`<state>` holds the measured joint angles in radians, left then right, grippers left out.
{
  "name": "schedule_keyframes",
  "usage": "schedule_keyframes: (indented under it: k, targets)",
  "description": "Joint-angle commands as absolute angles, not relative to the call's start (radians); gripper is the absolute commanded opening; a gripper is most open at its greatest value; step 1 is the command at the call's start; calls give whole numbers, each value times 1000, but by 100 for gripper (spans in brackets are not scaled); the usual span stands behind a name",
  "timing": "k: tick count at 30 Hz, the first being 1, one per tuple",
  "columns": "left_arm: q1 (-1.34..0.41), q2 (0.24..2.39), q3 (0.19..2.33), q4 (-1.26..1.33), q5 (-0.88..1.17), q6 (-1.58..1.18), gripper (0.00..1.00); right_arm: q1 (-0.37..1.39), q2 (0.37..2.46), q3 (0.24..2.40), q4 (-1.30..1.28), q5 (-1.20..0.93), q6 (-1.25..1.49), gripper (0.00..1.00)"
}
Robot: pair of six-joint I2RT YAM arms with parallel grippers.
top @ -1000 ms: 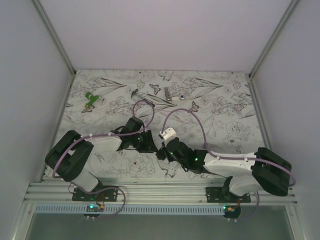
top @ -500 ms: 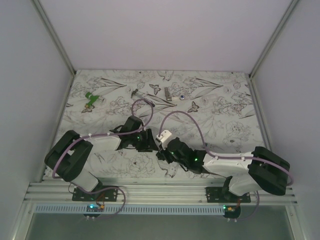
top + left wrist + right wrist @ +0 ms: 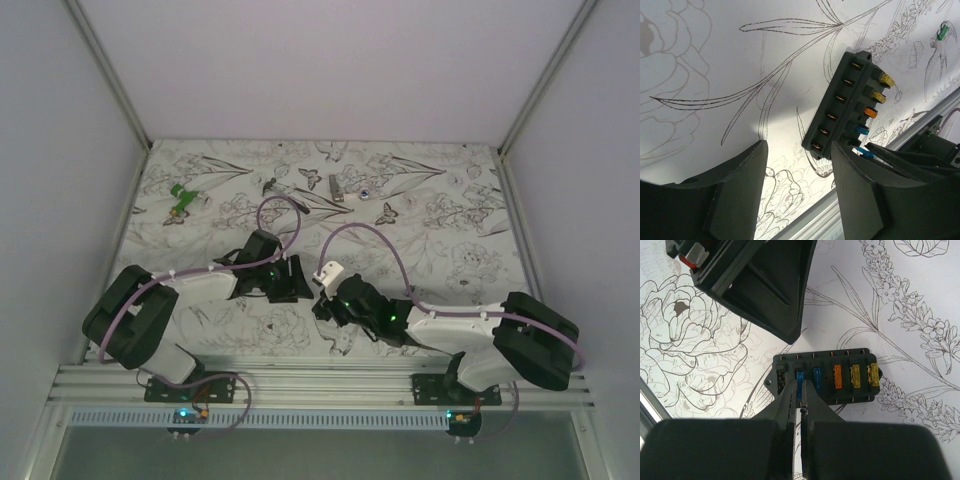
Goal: Snap on the fuse box
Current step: Adjust the fuse box base at the center of the board.
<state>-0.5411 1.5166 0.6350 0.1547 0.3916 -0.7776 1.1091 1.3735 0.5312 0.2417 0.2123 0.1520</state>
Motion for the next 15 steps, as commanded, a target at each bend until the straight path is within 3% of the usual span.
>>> schedule_keyframes:
  k: [1,15]
  targets:
    - [-534,1493,635,103,376,-756,59,1098,1388,533,295,196,120,0]
    - [-534,1490,640,86,375,-752,64,1095,1421,552,297,175,71,0]
